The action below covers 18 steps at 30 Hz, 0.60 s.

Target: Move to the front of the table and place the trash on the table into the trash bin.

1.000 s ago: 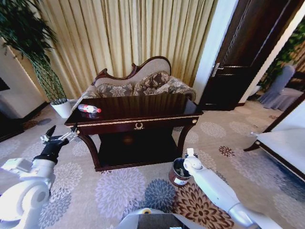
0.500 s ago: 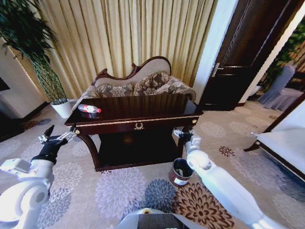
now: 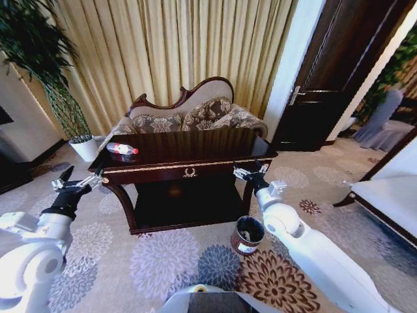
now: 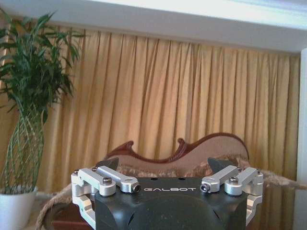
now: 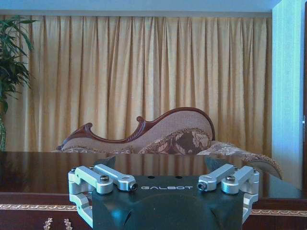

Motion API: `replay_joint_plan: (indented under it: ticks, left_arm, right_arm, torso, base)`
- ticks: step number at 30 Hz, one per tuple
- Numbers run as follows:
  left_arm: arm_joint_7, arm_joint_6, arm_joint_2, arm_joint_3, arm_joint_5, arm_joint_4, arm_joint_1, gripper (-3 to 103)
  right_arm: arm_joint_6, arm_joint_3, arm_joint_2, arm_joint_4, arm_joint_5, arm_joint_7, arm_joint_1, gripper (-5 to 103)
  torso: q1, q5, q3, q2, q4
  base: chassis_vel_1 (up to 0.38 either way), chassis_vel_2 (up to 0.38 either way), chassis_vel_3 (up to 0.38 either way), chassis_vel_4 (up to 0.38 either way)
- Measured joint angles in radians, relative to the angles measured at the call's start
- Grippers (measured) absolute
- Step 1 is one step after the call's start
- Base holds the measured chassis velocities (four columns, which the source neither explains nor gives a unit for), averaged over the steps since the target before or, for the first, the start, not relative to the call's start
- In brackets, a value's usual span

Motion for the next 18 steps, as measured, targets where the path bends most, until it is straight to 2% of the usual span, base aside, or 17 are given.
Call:
replay_joint_plan:
  ticks: [3,4,5,18]
  left_arm:
    - [-0.011,0.031,0.008,-0.008,-0.009,-0.004,-0.002,100]
    - [-0.019,0.070,0.014,-0.023,-0.023,-0.009,-0.003,100]
    - [-0.025,0.084,0.018,-0.029,-0.030,-0.012,-0.003,100]
    - [-0.032,0.092,0.023,-0.041,-0.032,-0.015,-0.001,100]
  right_arm:
    - [-0.007,0.007,-0.002,0.006,-0.002,0.001,-0.007,100]
    - [-0.012,0.011,-0.003,0.011,-0.002,0.002,-0.012,100]
    - [-0.015,0.013,-0.004,0.013,-0.002,0.003,-0.014,100]
    - [-0.024,0.009,0.005,0.020,-0.015,0.005,-0.036,100]
  torso:
    - [0.000,-0.0001,0.000,0.000,-0.0001]
    - [0.000,-0.0001,0.000,0.000,-0.0001]
    - [0.000,0.0000,0.000,0.000,-0.0001]
    - [0.001,0.0000,0.000,-0.001,0.0000]
  base:
    - [-0.072,0.090,0.085,-0.072]
    - [-0.109,0.154,0.112,-0.113]
    - [-0.159,0.154,0.112,-0.157]
    - [-0.236,0.240,0.232,-0.227]
